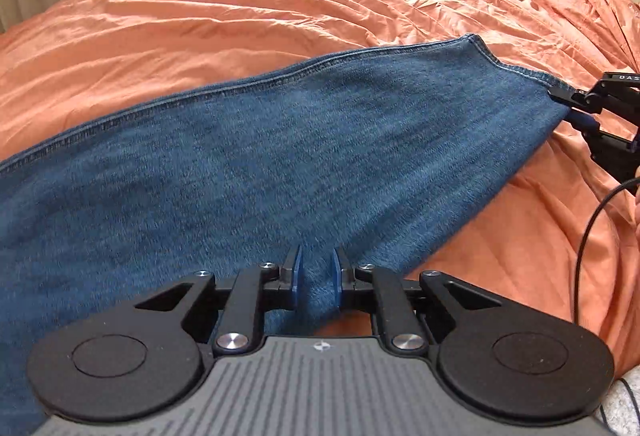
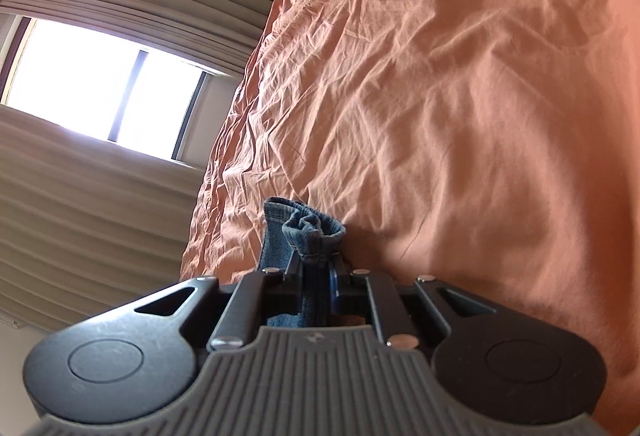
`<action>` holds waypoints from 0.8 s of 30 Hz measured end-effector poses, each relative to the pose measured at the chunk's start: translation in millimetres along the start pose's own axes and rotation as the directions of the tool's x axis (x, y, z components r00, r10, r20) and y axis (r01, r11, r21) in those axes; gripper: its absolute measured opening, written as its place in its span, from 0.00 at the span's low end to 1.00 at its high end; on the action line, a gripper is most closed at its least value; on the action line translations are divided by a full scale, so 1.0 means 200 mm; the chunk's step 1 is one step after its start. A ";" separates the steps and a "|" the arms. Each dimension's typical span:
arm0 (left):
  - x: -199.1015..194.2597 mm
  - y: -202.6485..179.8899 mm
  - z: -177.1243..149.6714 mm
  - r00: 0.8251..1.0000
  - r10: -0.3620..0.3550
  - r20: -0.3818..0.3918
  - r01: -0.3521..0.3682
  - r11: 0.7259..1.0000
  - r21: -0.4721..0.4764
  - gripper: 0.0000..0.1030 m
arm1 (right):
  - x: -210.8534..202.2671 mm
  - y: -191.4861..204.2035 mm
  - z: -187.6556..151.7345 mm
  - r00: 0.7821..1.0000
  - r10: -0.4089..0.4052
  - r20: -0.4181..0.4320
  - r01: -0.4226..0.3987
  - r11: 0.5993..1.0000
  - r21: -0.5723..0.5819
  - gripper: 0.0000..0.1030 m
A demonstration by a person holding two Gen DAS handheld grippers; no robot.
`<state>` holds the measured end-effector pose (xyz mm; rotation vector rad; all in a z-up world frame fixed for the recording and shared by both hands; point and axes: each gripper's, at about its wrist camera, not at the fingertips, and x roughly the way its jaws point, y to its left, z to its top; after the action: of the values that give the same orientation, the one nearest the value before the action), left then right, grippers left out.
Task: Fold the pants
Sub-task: 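Lift the hems with the right gripper and fold them toward the waistband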
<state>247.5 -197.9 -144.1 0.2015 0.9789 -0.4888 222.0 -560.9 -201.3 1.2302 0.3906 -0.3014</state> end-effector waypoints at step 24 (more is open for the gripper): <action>-0.75 0.84 -0.32 0.976 0.070 0.206 0.029 0.896 -0.443 0.27 | -0.21 1.28 -0.55 0.970 0.235 -0.060 -0.232 0.829 -0.509 0.06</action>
<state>211.8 18.6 -63.1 -0.2514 0.8472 -0.2491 280.4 -377.0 4.1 0.7359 0.2850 0.0183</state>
